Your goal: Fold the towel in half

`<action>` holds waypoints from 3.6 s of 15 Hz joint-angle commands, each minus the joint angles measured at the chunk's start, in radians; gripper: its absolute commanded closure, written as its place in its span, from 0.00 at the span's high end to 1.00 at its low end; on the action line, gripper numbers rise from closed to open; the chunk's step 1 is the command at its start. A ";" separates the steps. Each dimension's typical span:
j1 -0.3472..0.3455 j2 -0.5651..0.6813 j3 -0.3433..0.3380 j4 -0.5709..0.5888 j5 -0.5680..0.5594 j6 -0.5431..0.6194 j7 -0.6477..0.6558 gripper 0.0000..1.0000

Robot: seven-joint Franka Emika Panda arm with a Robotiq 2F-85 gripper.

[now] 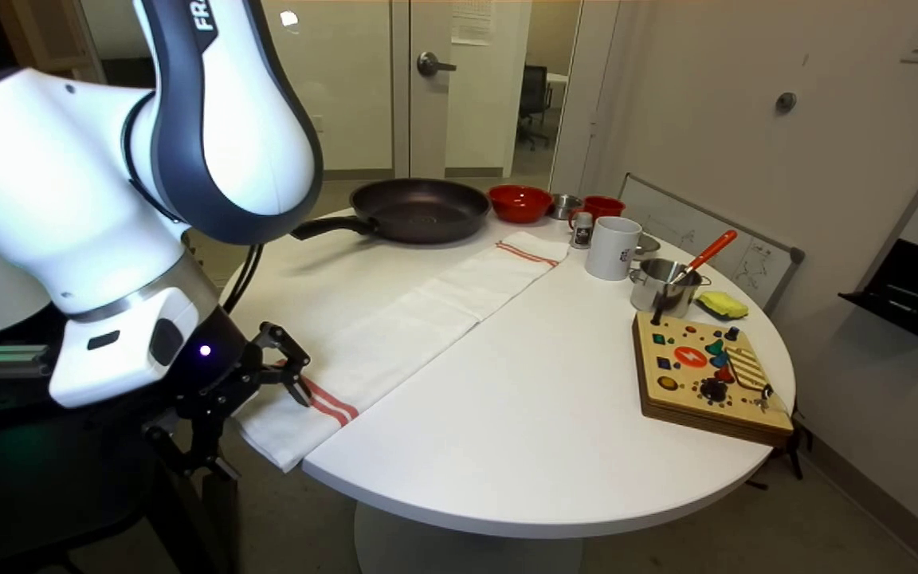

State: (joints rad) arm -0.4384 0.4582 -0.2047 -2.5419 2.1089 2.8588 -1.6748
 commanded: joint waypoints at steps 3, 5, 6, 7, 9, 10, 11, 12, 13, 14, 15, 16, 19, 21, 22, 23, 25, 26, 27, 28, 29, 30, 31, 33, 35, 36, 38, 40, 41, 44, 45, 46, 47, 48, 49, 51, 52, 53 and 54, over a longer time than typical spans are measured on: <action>0.222 0.085 -0.177 0.055 0.042 -0.052 0.055 1.00; 0.257 0.099 -0.196 0.067 0.037 -0.053 0.089 1.00; 0.268 0.105 -0.200 0.070 0.028 -0.052 0.112 1.00; 0.279 0.112 -0.204 0.073 0.024 -0.049 0.131 1.00; 0.293 0.122 -0.210 0.080 0.012 -0.045 0.168 1.00; 0.300 0.128 -0.212 0.083 0.007 -0.043 0.185 1.00; 0.305 0.133 -0.215 0.087 0.007 -0.043 0.198 1.00; 0.310 0.138 -0.216 0.089 0.002 -0.040 0.212 1.00; 0.314 0.141 -0.218 0.092 -0.002 -0.040 0.225 1.00; 0.319 0.144 -0.220 0.094 -0.004 -0.040 0.235 0.91; 0.322 0.148 -0.222 0.096 -0.004 -0.041 0.243 0.74; 0.327 0.151 -0.224 0.099 -0.004 -0.041 0.252 0.68; 0.341 0.161 -0.233 0.109 0.000 -0.035 0.263 0.90; 0.357 0.169 -0.250 0.118 0.012 -0.024 0.249 0.99; 0.366 0.173 -0.260 0.124 0.022 -0.021 0.237 1.00; 0.375 0.178 -0.270 0.128 0.026 -0.014 0.233 1.00; 0.389 0.181 -0.286 0.134 0.021 0.002 0.234 1.00; 0.386 0.173 -0.279 0.126 -0.025 0.024 0.267 1.00; 0.385 0.166 -0.275 0.120 -0.059 0.043 0.286 1.00; 0.383 0.158 -0.267 0.111 -0.108 0.068 0.312 1.00; 0.376 0.150 -0.258 0.101 -0.164 0.081 0.341 1.00; 0.367 0.148 -0.245 0.094 -0.229 0.097 0.391 1.00; 0.348 0.146 -0.225 0.090 -0.276 0.111 0.424 1.00; 0.343 0.154 -0.214 0.080 -0.374 0.120 0.514 0.88; 0.345 0.161 -0.213 0.069 -0.464 0.118 0.608 0.72; 0.348 0.164 -0.218 0.062 -0.509 0.110 0.654 0.64; 0.358 0.168 -0.231 0.053 -0.579 0.102 0.732 0.48; 0.365 0.170 -0.242 0.046 -0.638 0.097 0.796 0.32; 0.369 0.169 -0.247 0.043 -0.663 0.096 0.822 0.26; 0.379 0.161 -0.268 0.033 -0.752 0.072 0.916 0.04; 0.382 0.158 -0.277 0.027 -0.787 0.054 0.955 0.01; 0.384 0.155 -0.287 0.023 -0.819 0.033 0.992 0.00; 0.390 0.149 -0.299 0.023 -0.847 0.012 1.029 0.00; 0.389 0.136 -0.310 0.021 -0.873 -0.020 1.053 0.00; 0.393 0.131 -0.325 0.019 -0.907 -0.052 1.087 0.00; 0.399 0.130 -0.349 0.026 -0.954 -0.093 1.138 0.25; 0.401 0.128 -0.358 0.029 -0.968 -0.103 1.153 0.26; 0.402 0.127 -0.365 0.031 -0.984 -0.116 1.170 0.28; 0.401 0.126 -0.366 0.036 -0.976 -0.106 1.172 0.33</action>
State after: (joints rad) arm -0.0576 0.6063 -0.5440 -2.5014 1.1675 2.7799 -0.5557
